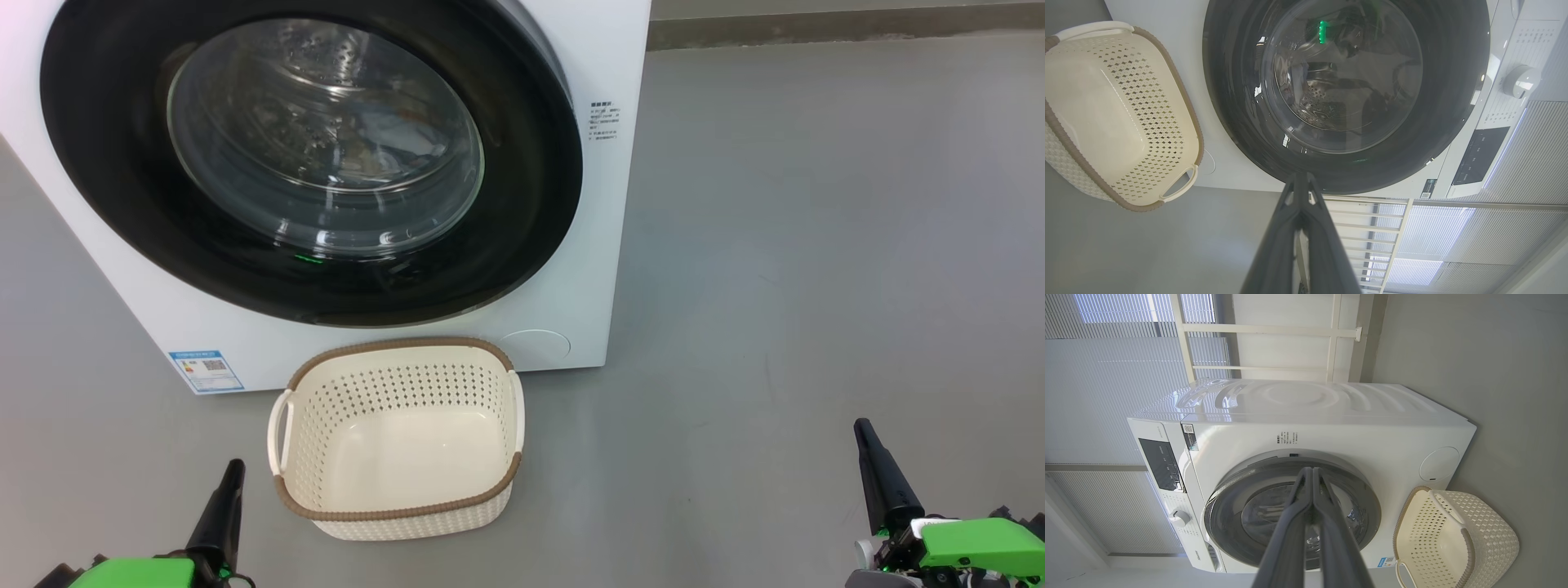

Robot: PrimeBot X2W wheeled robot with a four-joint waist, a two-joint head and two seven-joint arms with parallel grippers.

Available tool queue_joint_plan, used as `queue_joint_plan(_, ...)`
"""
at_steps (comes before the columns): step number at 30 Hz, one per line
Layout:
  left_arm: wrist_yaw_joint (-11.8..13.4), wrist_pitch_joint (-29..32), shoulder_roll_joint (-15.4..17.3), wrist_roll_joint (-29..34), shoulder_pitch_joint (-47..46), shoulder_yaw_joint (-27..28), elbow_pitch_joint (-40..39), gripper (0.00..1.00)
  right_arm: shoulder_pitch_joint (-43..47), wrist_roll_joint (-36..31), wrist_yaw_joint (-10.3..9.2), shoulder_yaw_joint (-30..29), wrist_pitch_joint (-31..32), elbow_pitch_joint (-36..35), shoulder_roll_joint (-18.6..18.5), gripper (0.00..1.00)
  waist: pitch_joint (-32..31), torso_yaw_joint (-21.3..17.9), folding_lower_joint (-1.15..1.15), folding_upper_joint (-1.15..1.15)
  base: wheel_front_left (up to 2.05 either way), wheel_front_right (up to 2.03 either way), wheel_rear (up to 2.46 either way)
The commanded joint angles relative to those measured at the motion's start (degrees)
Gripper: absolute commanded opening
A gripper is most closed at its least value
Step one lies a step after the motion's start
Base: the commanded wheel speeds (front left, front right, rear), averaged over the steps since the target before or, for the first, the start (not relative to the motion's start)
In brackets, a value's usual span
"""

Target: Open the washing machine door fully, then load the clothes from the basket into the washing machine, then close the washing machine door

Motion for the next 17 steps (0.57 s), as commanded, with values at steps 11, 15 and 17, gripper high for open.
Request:
queue_joint_plan(11,-0.17,0.26,0.65,0.61,-2.4,2.04,-1.07,0.0,-2.31,0.61,0.09,1.49,0.43,-1.42,-0.22,0.0,0.0,0.0,0.0,0.0,0.0,0.0,0.0)
queue_joint_plan(15,-0.17,0.28,0.63,0.63,-2.4,2.07,-1.07,0.0,-2.31,0.61,0.09,1.49,0.42,-1.42,-0.22,0.0,0.0,0.0,0.0,0.0,0.0,0.0,0.0)
queue_joint_plan(17,-0.17,0.29,0.62,0.64,-2.41,2.08,-1.07,0.0,-2.31,0.62,0.09,1.49,0.42,-1.42,-0.22,0.0,0.0,0.0,0.0,0.0,0.0,0.0,0.0)
